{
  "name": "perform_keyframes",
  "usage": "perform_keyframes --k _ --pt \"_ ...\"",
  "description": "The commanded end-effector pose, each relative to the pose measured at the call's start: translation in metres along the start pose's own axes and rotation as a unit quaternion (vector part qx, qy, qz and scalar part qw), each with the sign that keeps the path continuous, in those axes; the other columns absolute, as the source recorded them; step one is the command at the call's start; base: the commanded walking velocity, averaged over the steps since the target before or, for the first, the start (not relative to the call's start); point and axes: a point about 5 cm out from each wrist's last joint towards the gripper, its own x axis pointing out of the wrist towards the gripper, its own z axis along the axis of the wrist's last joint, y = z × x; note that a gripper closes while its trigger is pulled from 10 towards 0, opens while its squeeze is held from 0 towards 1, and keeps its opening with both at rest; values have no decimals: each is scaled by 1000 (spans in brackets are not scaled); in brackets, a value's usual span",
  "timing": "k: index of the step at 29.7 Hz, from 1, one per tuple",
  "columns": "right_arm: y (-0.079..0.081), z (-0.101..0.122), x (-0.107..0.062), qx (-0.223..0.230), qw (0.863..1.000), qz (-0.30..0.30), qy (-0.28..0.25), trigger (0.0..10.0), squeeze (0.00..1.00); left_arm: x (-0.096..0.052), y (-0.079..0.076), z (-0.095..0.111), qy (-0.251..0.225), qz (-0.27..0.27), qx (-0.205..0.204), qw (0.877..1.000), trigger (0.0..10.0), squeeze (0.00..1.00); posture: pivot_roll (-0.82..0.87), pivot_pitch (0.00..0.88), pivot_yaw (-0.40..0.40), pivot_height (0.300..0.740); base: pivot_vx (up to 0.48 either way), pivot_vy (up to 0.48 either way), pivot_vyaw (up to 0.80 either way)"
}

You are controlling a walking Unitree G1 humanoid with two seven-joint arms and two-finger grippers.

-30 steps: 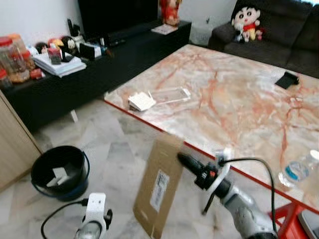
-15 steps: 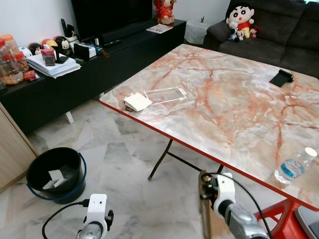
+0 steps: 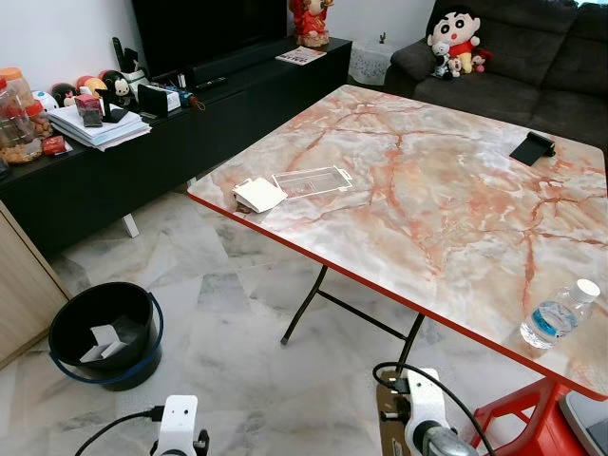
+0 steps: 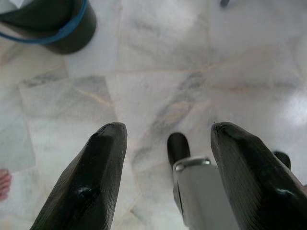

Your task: Picking trash to rubbish bin

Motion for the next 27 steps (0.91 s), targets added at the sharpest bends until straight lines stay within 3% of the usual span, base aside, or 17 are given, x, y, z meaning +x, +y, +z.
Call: perform_keyframes --k 1,8,27 --pt "-3 -1 0 12 1000 -11 -1 10000 0 -1 2 -6 12 3 11 1000 10000 0 2 0 -52 740 0 0 0" --pt "-2 -10 -2 -2 1000 -11 17 10000 0 -2 2 -9 23 3 19 1000 10000 0 3 0 -51 740 0 0 0" --pt "0 -11 -2 -10 1000 -9 15 10000 0 -2 1 -11 25 -7 22 999 10000 0 4 0 -51 740 0 0 791"
